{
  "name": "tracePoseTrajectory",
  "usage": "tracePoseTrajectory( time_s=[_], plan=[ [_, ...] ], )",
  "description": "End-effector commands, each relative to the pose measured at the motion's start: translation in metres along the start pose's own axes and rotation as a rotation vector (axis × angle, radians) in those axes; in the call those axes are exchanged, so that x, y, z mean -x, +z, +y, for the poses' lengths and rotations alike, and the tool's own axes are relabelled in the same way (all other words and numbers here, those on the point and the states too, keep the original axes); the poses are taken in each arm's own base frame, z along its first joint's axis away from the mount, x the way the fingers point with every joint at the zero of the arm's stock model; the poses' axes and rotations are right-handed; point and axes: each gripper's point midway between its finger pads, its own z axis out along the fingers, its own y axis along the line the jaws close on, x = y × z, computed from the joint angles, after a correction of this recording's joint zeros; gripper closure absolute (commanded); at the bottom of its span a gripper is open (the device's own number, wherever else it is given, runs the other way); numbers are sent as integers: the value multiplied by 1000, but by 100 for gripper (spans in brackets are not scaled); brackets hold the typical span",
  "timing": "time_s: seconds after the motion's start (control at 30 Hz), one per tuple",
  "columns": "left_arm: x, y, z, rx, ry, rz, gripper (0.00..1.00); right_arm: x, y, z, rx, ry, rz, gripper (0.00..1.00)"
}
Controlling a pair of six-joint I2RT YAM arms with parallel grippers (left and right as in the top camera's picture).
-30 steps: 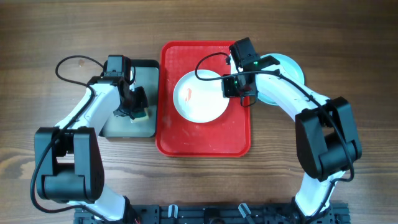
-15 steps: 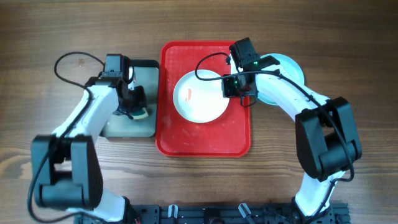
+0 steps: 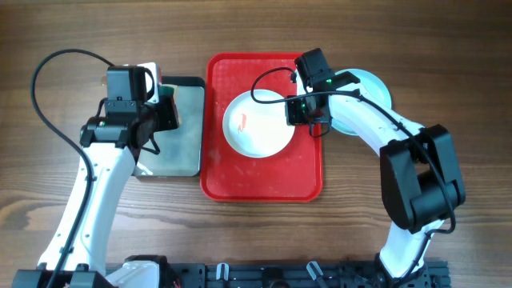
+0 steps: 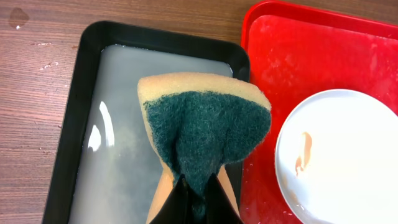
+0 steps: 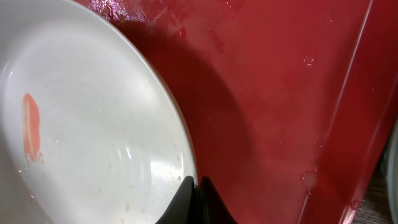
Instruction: Clean dirty plates on tray and stack at the side
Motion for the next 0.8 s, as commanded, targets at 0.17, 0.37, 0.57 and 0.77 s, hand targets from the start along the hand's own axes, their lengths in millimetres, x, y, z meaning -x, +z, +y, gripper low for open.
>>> tracePoseTrajectory(
  time_s=[0.17,0.37,0.57,0.77],
  plan=[
    [-1,-1,2,8,21,5,96,13,-13,1,-7,-3,-51,96],
    [-1,-1,2,9,21,5,93,13,-13,1,-7,-3,-51,96],
    [-2,-1,2,9,20,8,93,13,-13,1,-7,-3,-51,94],
    [-3,1,3,10,20,14,95,13,-13,1,-7,-3,-50,94]
  ],
)
